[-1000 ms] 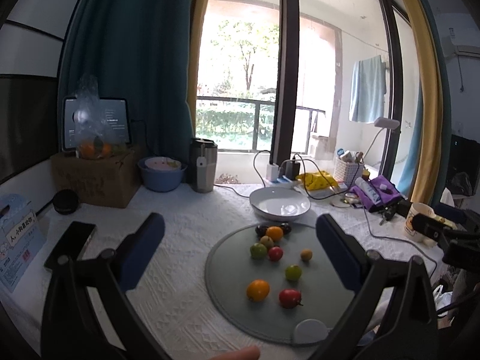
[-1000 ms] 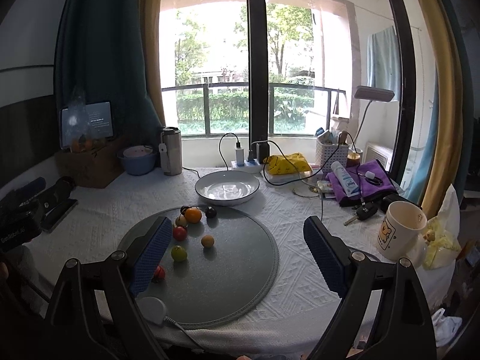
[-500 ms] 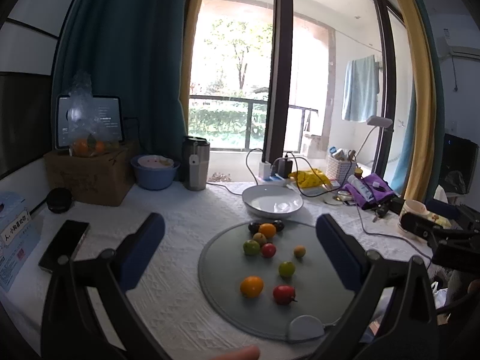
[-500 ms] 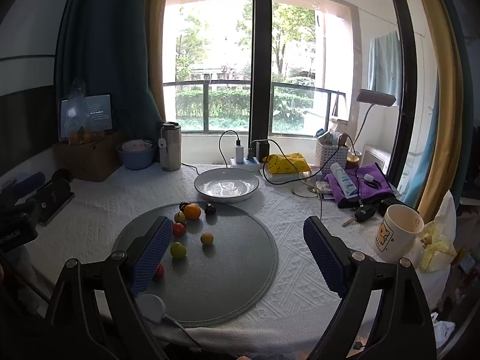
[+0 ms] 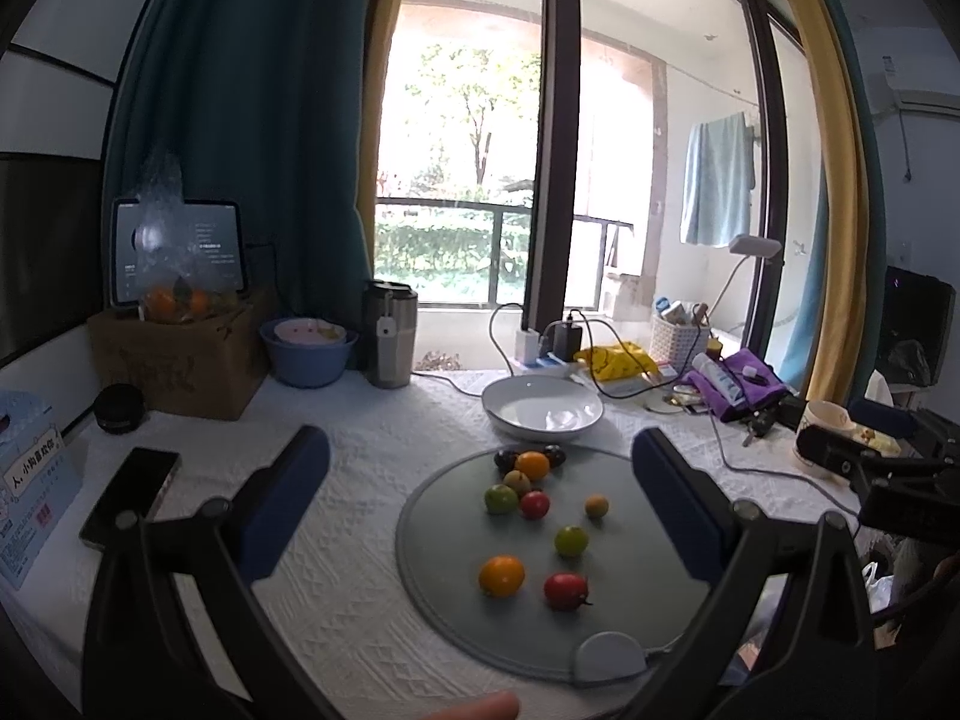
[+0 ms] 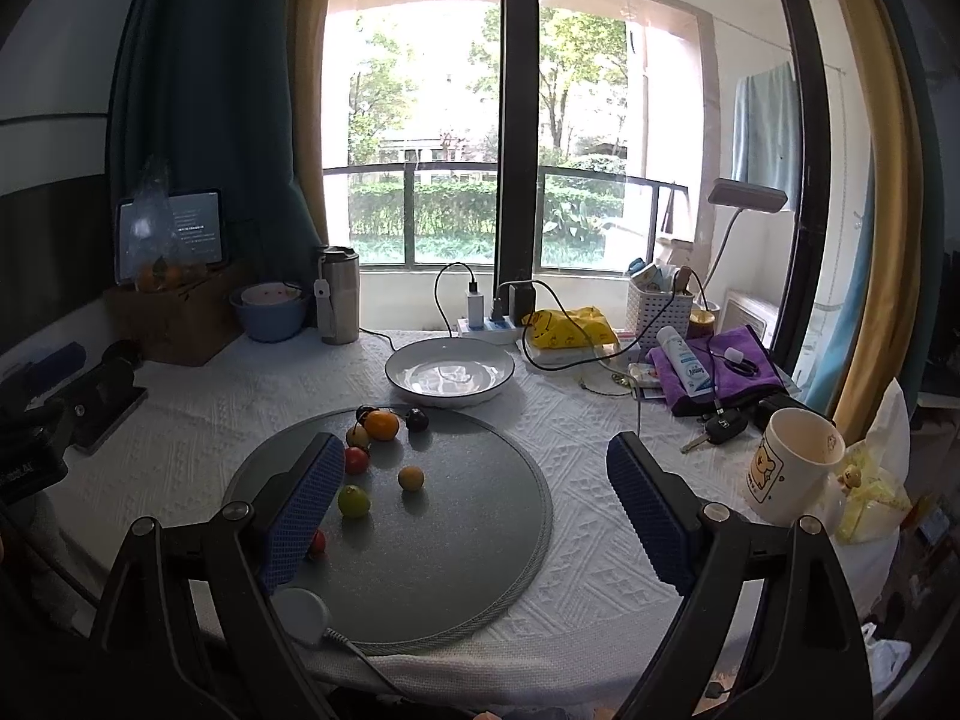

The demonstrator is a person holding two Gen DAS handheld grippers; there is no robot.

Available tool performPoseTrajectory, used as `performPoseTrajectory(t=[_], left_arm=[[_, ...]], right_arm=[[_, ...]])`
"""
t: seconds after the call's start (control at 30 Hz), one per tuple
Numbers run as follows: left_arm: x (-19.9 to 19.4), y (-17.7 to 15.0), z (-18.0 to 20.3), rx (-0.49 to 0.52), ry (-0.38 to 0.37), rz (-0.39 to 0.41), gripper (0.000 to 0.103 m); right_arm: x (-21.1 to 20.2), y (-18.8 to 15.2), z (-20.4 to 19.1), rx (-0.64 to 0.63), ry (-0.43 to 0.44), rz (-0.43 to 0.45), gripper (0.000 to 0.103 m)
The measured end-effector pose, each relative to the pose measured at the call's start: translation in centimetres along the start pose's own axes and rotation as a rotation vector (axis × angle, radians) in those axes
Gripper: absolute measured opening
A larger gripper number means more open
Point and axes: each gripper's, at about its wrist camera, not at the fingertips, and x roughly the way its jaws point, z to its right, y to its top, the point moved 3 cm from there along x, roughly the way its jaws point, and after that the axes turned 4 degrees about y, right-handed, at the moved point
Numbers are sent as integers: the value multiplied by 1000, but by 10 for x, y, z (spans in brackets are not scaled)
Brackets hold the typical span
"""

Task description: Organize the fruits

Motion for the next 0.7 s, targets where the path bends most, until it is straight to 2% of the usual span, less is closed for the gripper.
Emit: performPoseTrajectory(t=[0.7], left_arm=[[4,-5,3,3,-11,-18,102]], right_arm=[[8,-2,-4,-6,7,-20,91]])
